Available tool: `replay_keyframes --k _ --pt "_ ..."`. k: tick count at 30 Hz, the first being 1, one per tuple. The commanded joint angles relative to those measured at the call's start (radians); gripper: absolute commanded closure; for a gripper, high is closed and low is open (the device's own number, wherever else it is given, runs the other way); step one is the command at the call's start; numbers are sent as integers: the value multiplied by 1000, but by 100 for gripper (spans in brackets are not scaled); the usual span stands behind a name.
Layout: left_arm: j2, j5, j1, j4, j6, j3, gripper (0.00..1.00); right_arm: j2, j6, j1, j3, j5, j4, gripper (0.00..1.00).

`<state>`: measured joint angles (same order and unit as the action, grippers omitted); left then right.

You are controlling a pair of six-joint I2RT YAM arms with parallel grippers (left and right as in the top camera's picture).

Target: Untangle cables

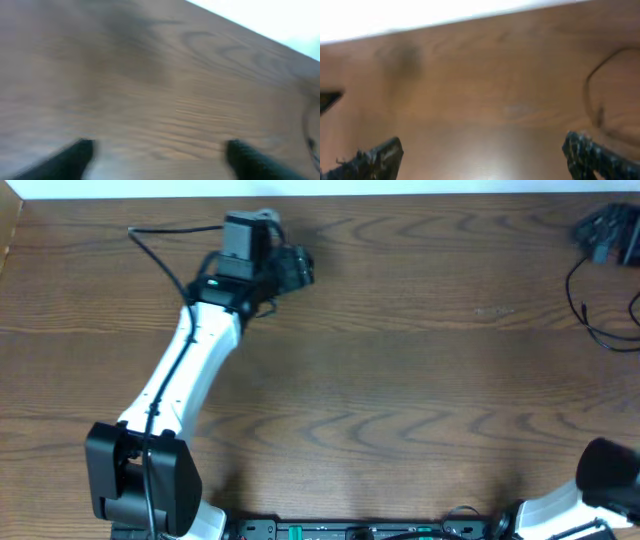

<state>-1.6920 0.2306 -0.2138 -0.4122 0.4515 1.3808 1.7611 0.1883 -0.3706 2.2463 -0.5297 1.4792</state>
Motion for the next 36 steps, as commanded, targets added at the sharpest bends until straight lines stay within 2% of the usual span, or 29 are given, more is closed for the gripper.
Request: replay_keyframes --k 1,5,9,13,20,22,26,30,36 --pt "26 -41 45 -47 -10 9 2 -93 66 67 11 94 73 1" --pt "26 -41 74 -80 -10 9 2 -204 -23 113 11 172 119 1" --pt "26 -41 75 -81 -10 9 1 -286 -319 140 11 142 113 1" --pt "26 -41 75 -81 -10 9 1 -337 -440 143 11 142 112 1" --pt "26 -41 75 -81 -10 9 1 -380 -400 142 11 153 133 1" --pt "26 -41 75 -81 -10 9 1 -389 -350 142 11 201 161 1" --pt "26 -41 75 -81 -10 9 1 -393 -348 148 -18 296 168 1" --pt "26 -41 75 -81 -10 9 1 -462 -348 210 -178 389 10 1" --pt "26 -41 75 -81 -10 9 1 -680 -348 325 -629 523 -431 1"
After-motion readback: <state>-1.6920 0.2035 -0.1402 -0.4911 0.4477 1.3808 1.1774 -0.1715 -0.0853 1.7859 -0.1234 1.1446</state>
